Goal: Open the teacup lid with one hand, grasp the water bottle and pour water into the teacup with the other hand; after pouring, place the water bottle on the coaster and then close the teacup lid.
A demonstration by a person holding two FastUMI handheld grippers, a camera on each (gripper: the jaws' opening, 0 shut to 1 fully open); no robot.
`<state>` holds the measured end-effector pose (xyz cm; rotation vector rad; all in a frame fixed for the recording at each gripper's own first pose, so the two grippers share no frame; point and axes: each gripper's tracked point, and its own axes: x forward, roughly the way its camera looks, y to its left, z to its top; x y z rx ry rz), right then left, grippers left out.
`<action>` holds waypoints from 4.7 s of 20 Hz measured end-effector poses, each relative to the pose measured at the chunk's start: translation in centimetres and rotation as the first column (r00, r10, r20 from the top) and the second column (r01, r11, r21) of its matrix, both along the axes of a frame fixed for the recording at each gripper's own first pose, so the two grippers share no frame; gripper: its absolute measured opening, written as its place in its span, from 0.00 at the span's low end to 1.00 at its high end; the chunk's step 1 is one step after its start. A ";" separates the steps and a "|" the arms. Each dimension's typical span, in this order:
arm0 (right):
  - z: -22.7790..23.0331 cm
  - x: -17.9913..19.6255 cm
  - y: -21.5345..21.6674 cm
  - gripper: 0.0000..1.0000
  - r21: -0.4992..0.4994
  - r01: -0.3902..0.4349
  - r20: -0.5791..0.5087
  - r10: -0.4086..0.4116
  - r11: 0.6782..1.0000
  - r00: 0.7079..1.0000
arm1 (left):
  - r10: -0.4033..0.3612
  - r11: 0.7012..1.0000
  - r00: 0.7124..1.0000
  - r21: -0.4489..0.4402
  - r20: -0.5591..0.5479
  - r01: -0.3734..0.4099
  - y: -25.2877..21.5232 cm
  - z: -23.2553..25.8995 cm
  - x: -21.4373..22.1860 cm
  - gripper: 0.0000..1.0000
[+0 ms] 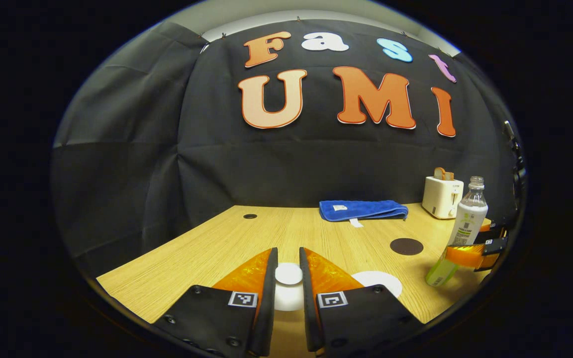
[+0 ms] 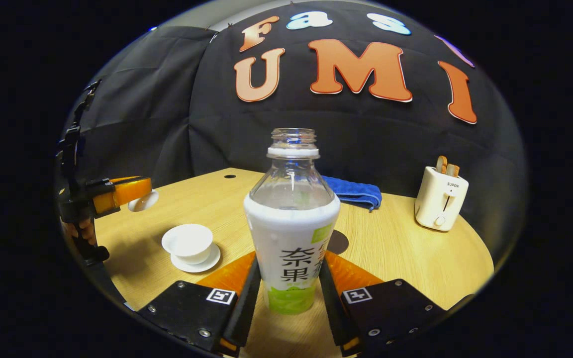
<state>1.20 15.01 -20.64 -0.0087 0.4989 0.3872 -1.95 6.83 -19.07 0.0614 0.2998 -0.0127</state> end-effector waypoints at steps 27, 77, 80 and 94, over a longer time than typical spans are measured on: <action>1.6 4.1 1.9 0.63 -0.848 -0.028 0.217 0.394 0.530 0.893 | 0.088 0.994 0.996 0.062 0.001 -0.088 7.4 -0.7 -2.1 0.30; 11.4 7.7 6.6 0.63 -0.877 0.481 0.246 0.852 -0.007 0.461 | 0.157 0.985 0.987 0.077 -0.014 -0.156 12.8 -1.5 -4.8 0.30; 10.4 7.2 7.5 0.59 -0.880 0.475 0.225 0.869 -0.013 0.440 | 0.150 0.986 0.988 0.074 -0.018 -0.149 12.5 -1.7 -4.8 0.30; 6.7 6.5 9.1 0.63 -0.932 0.362 0.200 0.872 0.028 0.447 | 0.152 0.987 0.988 0.052 -0.021 -0.151 12.4 -2.1 -4.6 0.30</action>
